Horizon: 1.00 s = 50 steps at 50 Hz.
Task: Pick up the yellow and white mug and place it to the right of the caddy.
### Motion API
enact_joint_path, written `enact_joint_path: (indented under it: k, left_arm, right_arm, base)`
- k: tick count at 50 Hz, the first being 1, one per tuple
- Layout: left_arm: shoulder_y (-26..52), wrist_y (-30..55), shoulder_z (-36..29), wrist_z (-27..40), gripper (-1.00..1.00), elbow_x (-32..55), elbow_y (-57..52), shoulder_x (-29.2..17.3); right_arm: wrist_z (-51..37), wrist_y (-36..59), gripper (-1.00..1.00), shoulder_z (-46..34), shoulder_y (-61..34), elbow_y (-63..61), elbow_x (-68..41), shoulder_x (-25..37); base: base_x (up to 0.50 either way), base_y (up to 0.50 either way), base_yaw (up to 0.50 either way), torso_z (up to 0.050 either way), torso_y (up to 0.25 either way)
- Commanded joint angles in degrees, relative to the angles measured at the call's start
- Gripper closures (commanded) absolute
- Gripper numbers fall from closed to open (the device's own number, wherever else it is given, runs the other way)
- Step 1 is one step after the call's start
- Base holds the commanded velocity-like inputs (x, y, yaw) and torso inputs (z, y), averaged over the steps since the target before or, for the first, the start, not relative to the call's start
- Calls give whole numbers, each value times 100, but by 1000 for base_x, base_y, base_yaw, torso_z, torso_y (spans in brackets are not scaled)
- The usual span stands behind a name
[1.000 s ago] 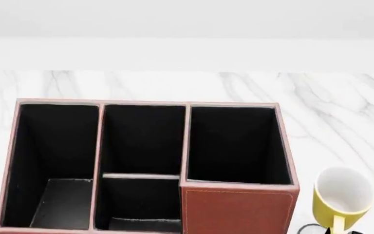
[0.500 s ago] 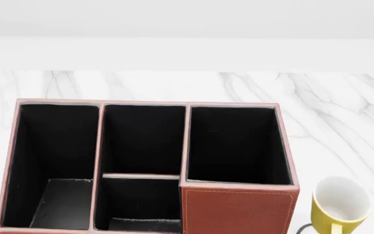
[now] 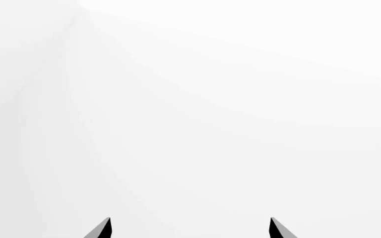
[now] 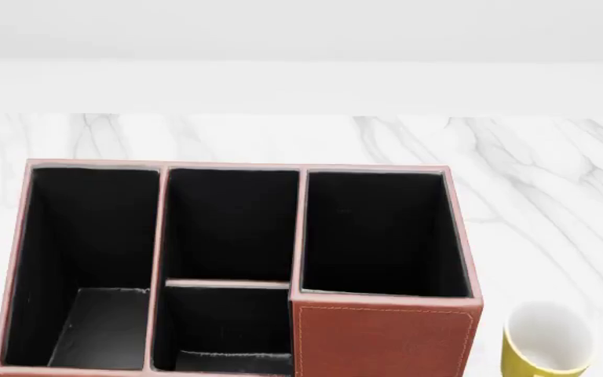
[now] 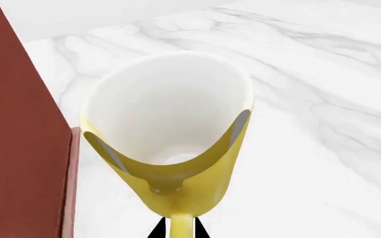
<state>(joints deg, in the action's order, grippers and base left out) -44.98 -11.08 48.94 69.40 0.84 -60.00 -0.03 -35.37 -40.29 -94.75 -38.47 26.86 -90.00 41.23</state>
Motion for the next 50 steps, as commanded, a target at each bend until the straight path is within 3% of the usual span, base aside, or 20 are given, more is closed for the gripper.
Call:
enact_joint_path:
  k: [1,31,32,50]
  left_arm:
    - [0,-10,-49,1,-100,-48,0,0]
    - [0,-7,-57,-12,-100,-62,0,0]
    - [0,-6,-51,-14,-100,-57,0,0]
    - [0,-20,23,-8,-100,17,0,0]
  right_arm:
    - [291,40,100,167,129,366,-30,-187]
    - [794,121,100,483,356,778,-451,-418]
    - [772,125,-100,493,361,779,-464,-418]
    - [239,-92,-100,448,362,6,-81,5]
  base:
    - [0,0,0,0,0]
    - [0,0,0,0,0]
    - [0,0,0,0,0]
    - [0,0,0,0,0]
